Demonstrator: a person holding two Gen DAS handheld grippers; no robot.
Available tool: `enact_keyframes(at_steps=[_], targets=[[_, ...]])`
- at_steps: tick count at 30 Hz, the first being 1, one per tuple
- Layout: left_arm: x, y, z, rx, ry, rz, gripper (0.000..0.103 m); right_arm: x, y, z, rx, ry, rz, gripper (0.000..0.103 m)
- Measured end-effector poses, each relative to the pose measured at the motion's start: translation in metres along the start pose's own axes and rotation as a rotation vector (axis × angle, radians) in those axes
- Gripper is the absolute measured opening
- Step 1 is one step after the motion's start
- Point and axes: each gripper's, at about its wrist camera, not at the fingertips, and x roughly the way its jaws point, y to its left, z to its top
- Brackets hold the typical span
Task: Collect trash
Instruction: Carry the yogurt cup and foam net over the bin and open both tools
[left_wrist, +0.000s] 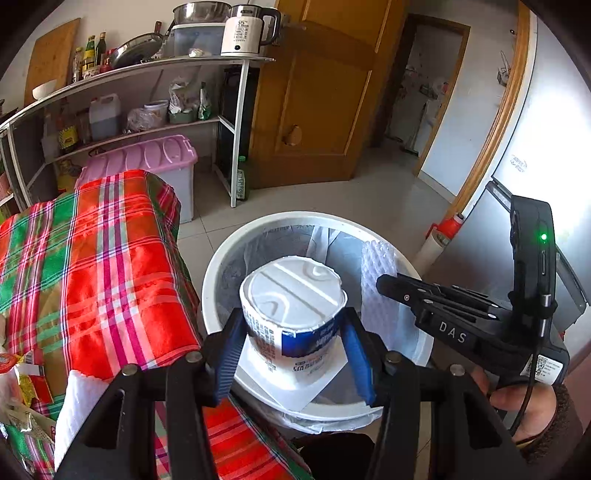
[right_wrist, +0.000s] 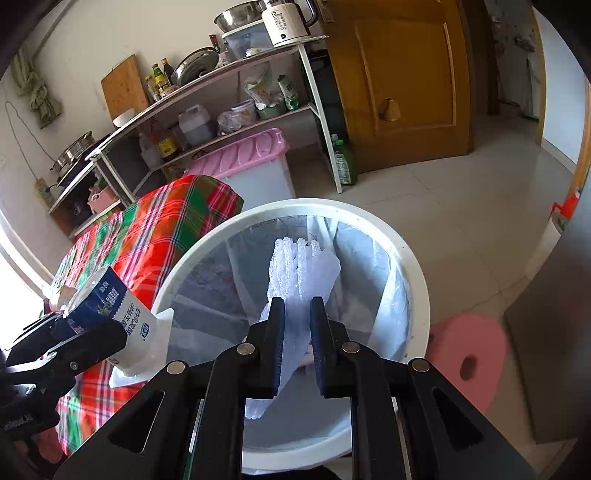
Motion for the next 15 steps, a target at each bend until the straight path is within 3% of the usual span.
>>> enact_keyframes(at_steps=[7, 9, 11, 13, 15], targets=[[0.026, -0.004, 0.001, -0.009, 0.047, 0.000, 0.054, 0.010, -0.010, 0.000, -0.001, 0.019, -0.030, 0.016], [0.027, -0.007, 0.001, 0.000, 0.046, -0.004, 0.059, 0.011, -0.013, -0.001, 0.004, 0.029, -0.024, 0.019], [0.025, -0.008, 0.000, 0.008, 0.038, 0.000, 0.068, 0.010, -0.013, -0.001, 0.004, 0.032, -0.022, 0.034], [0.024, -0.007, 0.000, 0.001, 0.036, -0.006, 0.069, 0.009, -0.013, -0.001, 0.010, 0.029, -0.020, 0.044], [0.019, -0.006, -0.001, -0.005, 0.030, -0.004, 0.070, 0.007, -0.012, -0.002, 0.016, 0.024, -0.021, 0.046]])
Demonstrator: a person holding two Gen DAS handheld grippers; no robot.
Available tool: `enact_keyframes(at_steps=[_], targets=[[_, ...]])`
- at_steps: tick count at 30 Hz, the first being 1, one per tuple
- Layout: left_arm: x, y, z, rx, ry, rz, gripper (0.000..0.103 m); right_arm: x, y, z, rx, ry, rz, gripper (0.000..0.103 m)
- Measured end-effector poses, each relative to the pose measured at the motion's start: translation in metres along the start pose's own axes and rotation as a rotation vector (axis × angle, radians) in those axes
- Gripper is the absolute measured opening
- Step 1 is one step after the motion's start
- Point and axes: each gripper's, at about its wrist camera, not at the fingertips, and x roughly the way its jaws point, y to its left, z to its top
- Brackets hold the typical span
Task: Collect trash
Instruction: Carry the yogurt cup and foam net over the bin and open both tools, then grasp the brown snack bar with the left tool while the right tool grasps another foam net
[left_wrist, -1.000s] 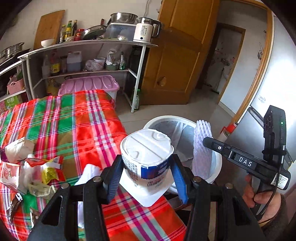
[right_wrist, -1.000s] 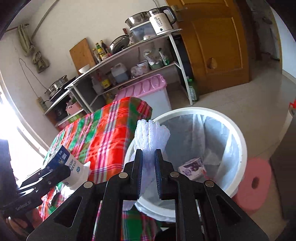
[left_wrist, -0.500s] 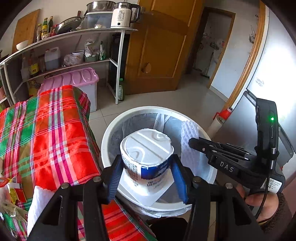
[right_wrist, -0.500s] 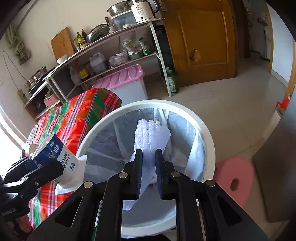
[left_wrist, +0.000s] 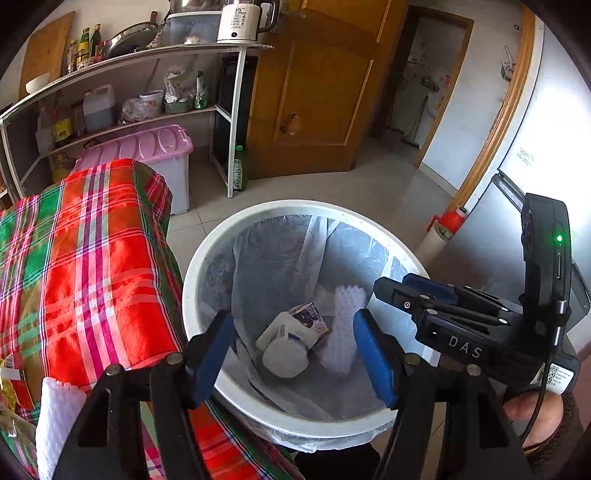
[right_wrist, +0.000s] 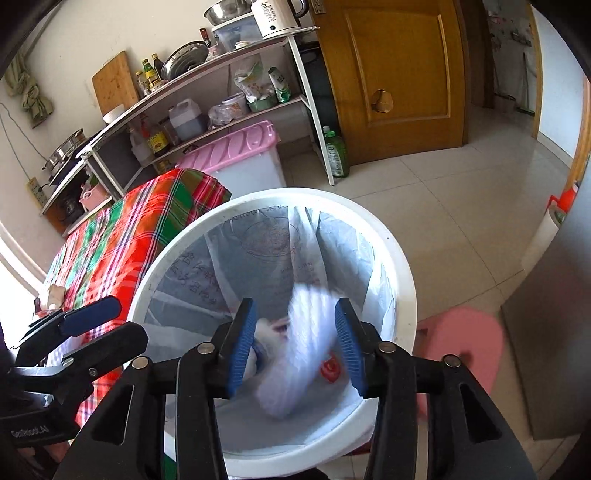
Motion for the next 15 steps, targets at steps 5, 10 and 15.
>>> enact_keyframes(at_steps=[5, 10, 15], targets=[[-0.020, 0.007, -0.006, -0.011, -0.036, 0.010, 0.070, -0.010, 0.005, -0.002, 0.019, -0.015, 0.020, 0.046], [-0.047, 0.022, -0.020, -0.044, -0.074, 0.024, 0.070, -0.025, 0.021, -0.008, 0.013, -0.048, 0.058, 0.046], [-0.078, 0.040, -0.037, -0.072, -0.122, 0.085, 0.070, -0.038, 0.043, -0.016, 0.000, -0.065, 0.088, 0.046]])
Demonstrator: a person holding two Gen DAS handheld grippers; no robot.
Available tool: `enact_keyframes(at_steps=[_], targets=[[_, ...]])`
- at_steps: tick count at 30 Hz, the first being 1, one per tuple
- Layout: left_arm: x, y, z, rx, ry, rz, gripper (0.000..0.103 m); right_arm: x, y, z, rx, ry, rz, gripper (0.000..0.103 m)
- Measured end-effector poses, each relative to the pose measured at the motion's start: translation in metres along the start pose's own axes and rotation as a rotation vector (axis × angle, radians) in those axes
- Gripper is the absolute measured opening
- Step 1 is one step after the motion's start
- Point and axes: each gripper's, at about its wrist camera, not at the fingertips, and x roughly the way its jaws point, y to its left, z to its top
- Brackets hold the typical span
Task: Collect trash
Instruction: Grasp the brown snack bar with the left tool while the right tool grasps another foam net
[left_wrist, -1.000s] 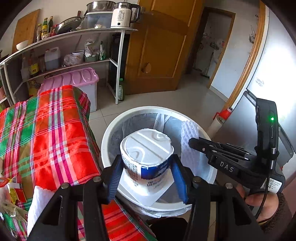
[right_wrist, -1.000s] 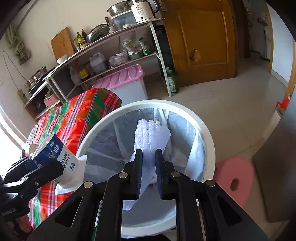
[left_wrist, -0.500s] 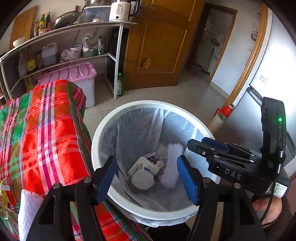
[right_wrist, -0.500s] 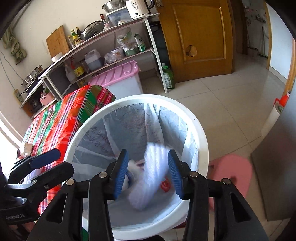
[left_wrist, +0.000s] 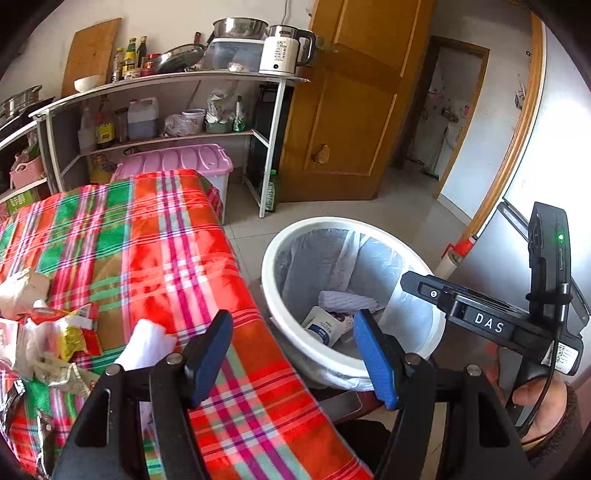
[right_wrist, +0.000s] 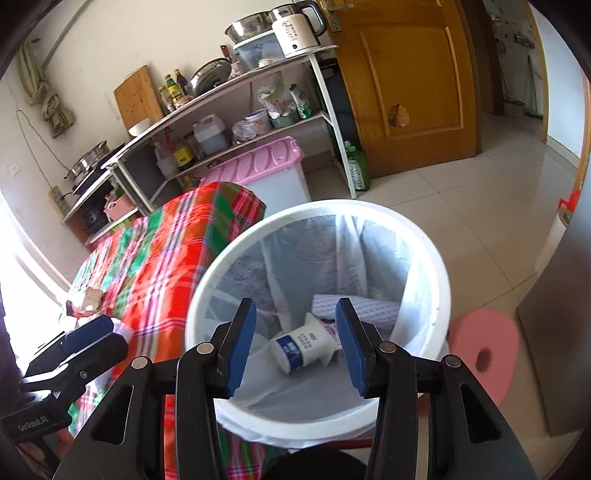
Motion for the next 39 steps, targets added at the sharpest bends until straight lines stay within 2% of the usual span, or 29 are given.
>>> enact_keyframes(at_steps=[14, 26, 33, 39], targets=[[-0.072, 0.072, -0.045, -0.109, -0.088, 0.148, 0.070, -0.003, 0.080, -0.032, -0.089, 0.022, 0.137, 0.046], [-0.113, 0.142, -0.088, -0.195, -0.091, 0.284, 0.070, 0.022, 0.150, -0.061, -0.183, 0.100, 0.222, 0.046], [-0.119, 0.171, -0.107, -0.211, -0.065, 0.295, 0.070, 0.042, 0.184, -0.072, -0.208, 0.143, 0.251, 0.046], [-0.109, 0.185, -0.114, -0.212, -0.026, 0.260, 0.070, 0.059, 0.200, -0.076, -0.193, 0.165, 0.239, 0.047]])
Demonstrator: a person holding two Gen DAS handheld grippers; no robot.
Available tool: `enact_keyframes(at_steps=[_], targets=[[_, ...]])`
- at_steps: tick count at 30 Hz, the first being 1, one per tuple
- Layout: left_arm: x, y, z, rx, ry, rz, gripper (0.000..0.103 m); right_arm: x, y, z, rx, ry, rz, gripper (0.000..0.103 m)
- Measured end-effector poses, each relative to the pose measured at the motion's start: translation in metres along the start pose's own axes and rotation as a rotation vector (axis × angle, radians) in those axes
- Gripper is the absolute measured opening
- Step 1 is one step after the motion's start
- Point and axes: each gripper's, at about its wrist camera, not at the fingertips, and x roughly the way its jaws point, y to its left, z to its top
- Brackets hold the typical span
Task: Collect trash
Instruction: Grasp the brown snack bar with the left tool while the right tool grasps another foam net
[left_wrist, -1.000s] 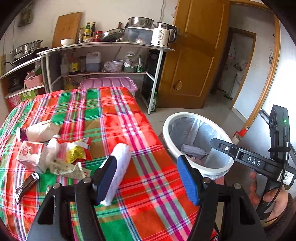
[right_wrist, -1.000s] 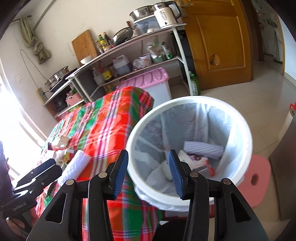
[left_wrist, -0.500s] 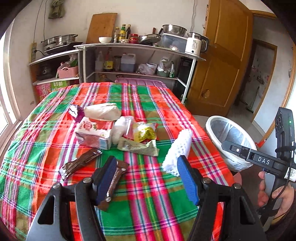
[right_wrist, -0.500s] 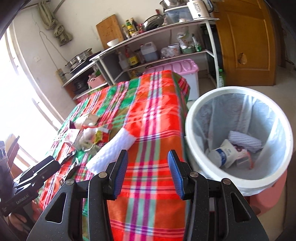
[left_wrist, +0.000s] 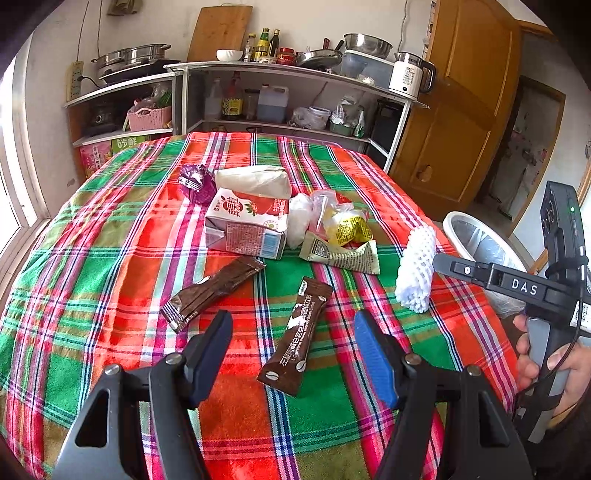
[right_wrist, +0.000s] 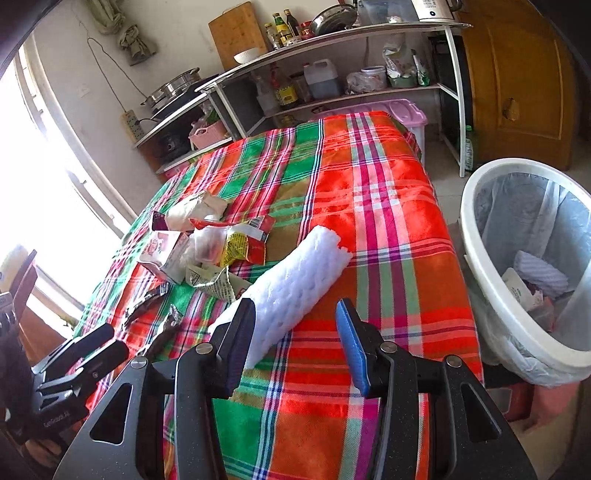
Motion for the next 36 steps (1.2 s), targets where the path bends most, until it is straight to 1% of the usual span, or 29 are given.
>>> enact_keyframes(at_steps=[3, 5, 7, 12, 15, 19, 22, 23, 24, 26, 28, 30, 31, 32, 34, 36], targets=[[0.006, 0.001, -0.001, 0.014, 0.018, -0.010, 0.070, 0.009, 0.000, 0.004, 0.027, 0.011, -0.007, 0.049], [0.010, 0.001, -0.002, 0.020, 0.028, -0.013, 0.070, 0.014, 0.001, 0.006, 0.037, 0.013, -0.007, 0.056], [0.014, 0.002, -0.002, 0.023, 0.041, -0.009, 0.070, 0.019, 0.001, 0.009, 0.043, 0.024, -0.006, 0.058], [0.024, -0.001, -0.007, 0.023, 0.076, -0.026, 0.070, 0.025, 0.007, 0.011, 0.028, 0.036, -0.006, 0.058], [0.027, -0.003, -0.009, 0.026, 0.077, -0.023, 0.069, 0.029, 0.010, 0.013, 0.032, 0.042, 0.001, 0.058], [0.028, -0.007, -0.008, 0.042, 0.079, -0.007, 0.061, 0.034, 0.009, 0.014, 0.045, 0.047, -0.005, 0.058], [0.029, -0.006, -0.008, 0.034, 0.077, -0.003, 0.059, 0.034, 0.010, 0.013, 0.039, 0.042, -0.003, 0.058], [0.028, -0.006, -0.008, 0.031, 0.077, 0.001, 0.057, 0.034, 0.011, 0.013, 0.031, 0.039, -0.007, 0.058], [0.028, -0.006, -0.007, 0.031, 0.078, 0.002, 0.055, 0.034, 0.012, 0.013, 0.024, 0.037, -0.009, 0.056], [0.028, -0.007, -0.008, 0.035, 0.080, 0.000, 0.049, 0.034, 0.014, 0.012, 0.010, 0.033, -0.009, 0.048], [0.027, -0.007, -0.008, 0.040, 0.081, 0.002, 0.045, 0.035, 0.016, 0.012, -0.002, 0.031, -0.004, 0.042], [0.027, -0.005, -0.007, 0.034, 0.082, 0.002, 0.041, 0.034, 0.019, 0.011, -0.013, 0.028, -0.002, 0.040], [0.027, -0.004, -0.007, 0.031, 0.082, 0.003, 0.035, 0.033, 0.020, 0.010, -0.017, 0.024, -0.003, 0.037], [0.027, -0.004, -0.007, 0.030, 0.084, 0.002, 0.032, 0.032, 0.020, 0.010, -0.020, 0.019, -0.003, 0.034], [0.027, -0.002, -0.007, 0.022, 0.087, 0.008, 0.027, 0.030, 0.020, 0.010, -0.021, 0.010, 0.003, 0.030], [0.026, -0.002, -0.006, 0.016, 0.088, 0.005, 0.025, 0.029, 0.020, 0.010, -0.025, 0.010, 0.020, 0.027]])
